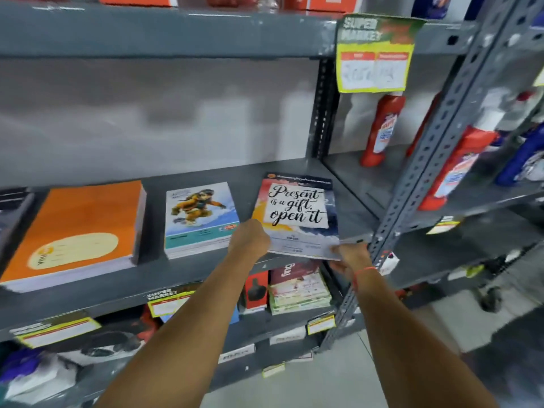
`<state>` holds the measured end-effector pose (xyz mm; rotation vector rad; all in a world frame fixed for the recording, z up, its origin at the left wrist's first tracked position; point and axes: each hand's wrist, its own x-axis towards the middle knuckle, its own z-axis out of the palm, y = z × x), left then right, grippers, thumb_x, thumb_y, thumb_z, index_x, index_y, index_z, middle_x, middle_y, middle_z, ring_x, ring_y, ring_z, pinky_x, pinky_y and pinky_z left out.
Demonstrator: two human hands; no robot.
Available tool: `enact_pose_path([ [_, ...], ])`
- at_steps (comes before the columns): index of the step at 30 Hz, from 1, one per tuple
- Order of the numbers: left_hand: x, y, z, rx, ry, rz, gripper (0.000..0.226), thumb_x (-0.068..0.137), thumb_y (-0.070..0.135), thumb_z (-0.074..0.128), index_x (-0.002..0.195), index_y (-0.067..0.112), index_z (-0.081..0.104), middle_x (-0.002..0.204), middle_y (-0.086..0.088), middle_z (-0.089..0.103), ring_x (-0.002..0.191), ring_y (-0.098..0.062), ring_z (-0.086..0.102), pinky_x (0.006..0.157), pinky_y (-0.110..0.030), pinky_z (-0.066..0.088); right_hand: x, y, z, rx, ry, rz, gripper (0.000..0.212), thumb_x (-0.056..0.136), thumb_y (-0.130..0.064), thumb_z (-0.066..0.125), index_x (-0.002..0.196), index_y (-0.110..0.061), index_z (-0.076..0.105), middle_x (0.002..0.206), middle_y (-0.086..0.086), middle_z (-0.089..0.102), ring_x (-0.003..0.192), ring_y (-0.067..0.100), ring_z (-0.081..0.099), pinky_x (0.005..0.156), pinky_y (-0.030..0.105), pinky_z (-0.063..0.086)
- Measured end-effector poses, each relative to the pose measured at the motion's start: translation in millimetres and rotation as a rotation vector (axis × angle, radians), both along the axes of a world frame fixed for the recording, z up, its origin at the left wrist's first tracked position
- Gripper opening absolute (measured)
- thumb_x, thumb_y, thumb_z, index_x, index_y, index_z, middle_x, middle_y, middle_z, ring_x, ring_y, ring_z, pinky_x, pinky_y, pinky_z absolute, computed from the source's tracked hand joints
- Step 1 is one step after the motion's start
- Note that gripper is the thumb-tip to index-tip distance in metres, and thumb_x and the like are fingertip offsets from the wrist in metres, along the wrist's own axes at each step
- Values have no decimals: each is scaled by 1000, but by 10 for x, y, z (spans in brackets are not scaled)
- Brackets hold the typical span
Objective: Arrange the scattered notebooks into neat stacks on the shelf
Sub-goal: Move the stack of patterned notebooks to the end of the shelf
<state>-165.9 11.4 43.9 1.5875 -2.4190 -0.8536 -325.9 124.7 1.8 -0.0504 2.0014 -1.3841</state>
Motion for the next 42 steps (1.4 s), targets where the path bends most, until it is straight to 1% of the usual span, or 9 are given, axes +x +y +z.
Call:
enact_pose_path([
  [9,-229,55,-117,156,32,145,30,83,8,55,109,-6,55,116,-23,61,102,-35,61,84,-39,52,-280,102,36,-87,-52,-62,17,86,8,51,100,-1,52,105,16,50,91,31,52,39,28,53],
  [14,-281,26,-83,401,310,315,35,83,-4,49,117,-11,51,120,-27,58,105,-35,59,80,-40,53,-337,151,80,-35,203,-64,12,82,4,52,89,3,62,78,17,58,47,22,56,29,11,39],
  [17,-326,76,-16,426,386,279,33,83,-5,46,114,-13,50,104,-18,60,73,-21,49,56,-27,36,-378,196,87,-88,280,-94,22,82,1,52,101,2,63,85,16,59,57,24,53,36,11,43],
  [21,-231,72,168,382,435,302,9,82,-4,46,74,-1,45,65,-7,38,61,-20,37,59,-28,33,-280,168,177,-234,202,-159,10,84,2,56,78,-4,61,86,13,59,78,27,57,52,16,55],
  [24,0,-45,328,349,513,320,8,82,-5,49,84,0,43,62,-7,35,62,-21,38,63,-30,32,-66,21,309,-339,165,-164,31,84,5,56,61,-15,51,80,11,57,75,24,54,57,27,49],
  [30,1044,-425,629,237,652,382,12,79,-8,49,72,-2,55,66,-8,42,63,-14,41,52,-21,29,781,-591,701,-469,182,-26,32,83,8,54,61,-15,52,92,15,56,72,22,53,35,12,45],
  [33,1826,-667,761,174,641,426,36,81,-8,46,52,9,34,61,-9,33,52,-17,30,41,-16,27,1471,-955,846,-535,179,84,32,84,8,53,61,-15,51,88,13,55,57,15,48,33,9,42],
  [37,3036,-975,848,100,622,549,37,84,-1,49,56,19,36,85,-11,49,77,-22,47,69,-28,48,2619,-1440,954,-587,176,212,35,83,7,52,58,-17,48,66,4,51,54,15,46,33,10,43],
  [42,4465,-1309,813,12,542,631,38,82,-8,43,53,15,34,55,-6,25,41,-15,28,34,-17,24,4011,-1929,870,-562,202,334,25,84,1,54,67,-17,53,75,7,56,39,11,52,46,26,42],
])
